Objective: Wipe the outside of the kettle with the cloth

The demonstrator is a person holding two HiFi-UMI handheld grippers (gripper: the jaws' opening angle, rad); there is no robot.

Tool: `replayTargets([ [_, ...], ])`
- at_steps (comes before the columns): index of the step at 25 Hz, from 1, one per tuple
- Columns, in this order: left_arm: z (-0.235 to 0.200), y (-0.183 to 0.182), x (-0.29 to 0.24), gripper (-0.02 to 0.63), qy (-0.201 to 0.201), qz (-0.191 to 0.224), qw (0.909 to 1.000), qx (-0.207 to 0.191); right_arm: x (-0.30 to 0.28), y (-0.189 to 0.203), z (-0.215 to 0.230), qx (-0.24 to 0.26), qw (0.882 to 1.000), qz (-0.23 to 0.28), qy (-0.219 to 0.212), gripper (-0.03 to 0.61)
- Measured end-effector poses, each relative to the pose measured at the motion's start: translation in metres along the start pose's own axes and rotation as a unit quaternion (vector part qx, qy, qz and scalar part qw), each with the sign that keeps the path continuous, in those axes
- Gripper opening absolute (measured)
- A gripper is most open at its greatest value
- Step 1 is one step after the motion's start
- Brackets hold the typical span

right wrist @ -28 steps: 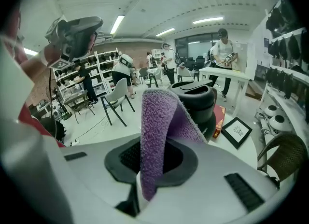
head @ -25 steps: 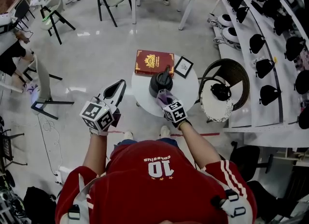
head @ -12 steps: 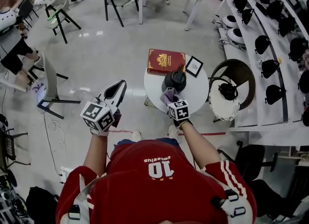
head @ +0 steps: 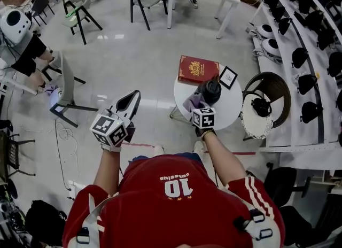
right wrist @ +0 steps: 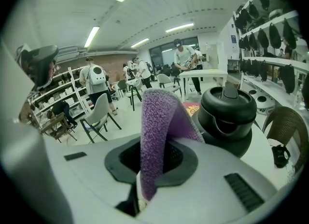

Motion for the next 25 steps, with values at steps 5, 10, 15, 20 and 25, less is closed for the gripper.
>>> replayTargets([
  [5, -0.012, 0.0, 0.02, 0.006, -0.012, -0.001, 0.9999, -0.002, -0.009, -0.009, -0.008, -0.008, 1.0, 0.009, 0.001, 0.044],
  [10, -0.018, 0.001, 0.03, 0.006, -0.018, -0.003, 0.9998, -0.002, -0.011, -0.023, -0.02, -0.007, 1.0, 0.029, -0.01, 0.045],
  [15, -0.018, 0.0, 0.022, 0.006, -0.004, -0.002, 1.0, -0.003, 0.0, -0.03, -0.039, 0.011, 0.998, 0.043, -0.035, 0.044],
  [20, -0.005, 0.004, 0.0, 0.006, 0.025, 0.0, 0.9997, -0.001, 0.018, -0.023, -0.066, 0.046, 0.995, 0.046, -0.077, 0.044],
  [25, 0.012, 0.007, -0.027, 0.006, 0.049, 0.003, 0.9988, 0.003, 0.044, -0.026, -0.075, 0.091, 0.988, 0.059, -0.111, 0.044],
])
Point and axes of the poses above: the fingertips, and each gripper's own axes: x backward along the fingers, z to its right, y out of its underside, the point moved 6 cm from there along x, backward along the fingers, and after that the axes turned 10 degrees about -x, right-handed, at the moved point
